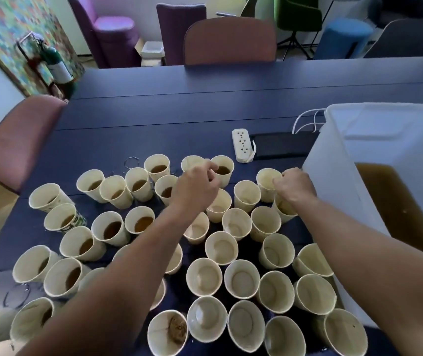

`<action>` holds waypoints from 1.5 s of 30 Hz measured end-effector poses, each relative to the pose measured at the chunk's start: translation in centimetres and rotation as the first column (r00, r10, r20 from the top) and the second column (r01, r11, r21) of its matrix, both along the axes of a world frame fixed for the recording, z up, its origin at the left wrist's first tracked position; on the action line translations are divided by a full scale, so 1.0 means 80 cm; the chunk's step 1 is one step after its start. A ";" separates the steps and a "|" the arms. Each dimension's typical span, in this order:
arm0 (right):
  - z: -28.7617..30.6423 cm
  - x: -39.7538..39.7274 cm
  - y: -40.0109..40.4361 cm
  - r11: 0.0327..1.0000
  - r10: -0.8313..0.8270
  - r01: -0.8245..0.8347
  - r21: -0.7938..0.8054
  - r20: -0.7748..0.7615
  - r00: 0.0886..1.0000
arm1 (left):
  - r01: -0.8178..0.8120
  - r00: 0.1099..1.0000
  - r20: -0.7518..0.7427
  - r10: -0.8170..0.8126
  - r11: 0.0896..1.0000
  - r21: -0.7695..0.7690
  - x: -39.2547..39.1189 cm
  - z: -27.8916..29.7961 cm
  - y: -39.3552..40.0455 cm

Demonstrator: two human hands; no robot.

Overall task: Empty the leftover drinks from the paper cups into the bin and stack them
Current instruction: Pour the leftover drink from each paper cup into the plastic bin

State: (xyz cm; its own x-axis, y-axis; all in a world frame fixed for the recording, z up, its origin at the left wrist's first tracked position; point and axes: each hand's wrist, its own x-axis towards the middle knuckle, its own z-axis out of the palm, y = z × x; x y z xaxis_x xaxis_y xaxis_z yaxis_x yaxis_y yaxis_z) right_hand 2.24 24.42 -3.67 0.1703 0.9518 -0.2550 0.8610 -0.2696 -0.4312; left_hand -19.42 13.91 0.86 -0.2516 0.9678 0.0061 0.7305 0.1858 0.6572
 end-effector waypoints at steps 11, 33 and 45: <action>0.076 -0.002 -0.066 0.963 0.122 -0.088 0.255 -0.123 0.985 | 0.011 0.885 -0.417 -0.209 0.903 -0.430 -0.020 -0.053 0.147; 0.107 0.027 -0.126 0.950 0.251 -0.211 0.229 -0.167 0.953 | -0.018 0.859 -0.508 -0.064 0.988 -0.155 -0.015 0.036 0.131; 0.124 0.008 -0.154 0.894 0.434 -0.284 0.348 -0.507 0.744 | 0.104 0.936 -0.321 -0.142 0.986 -0.131 0.051 0.168 0.014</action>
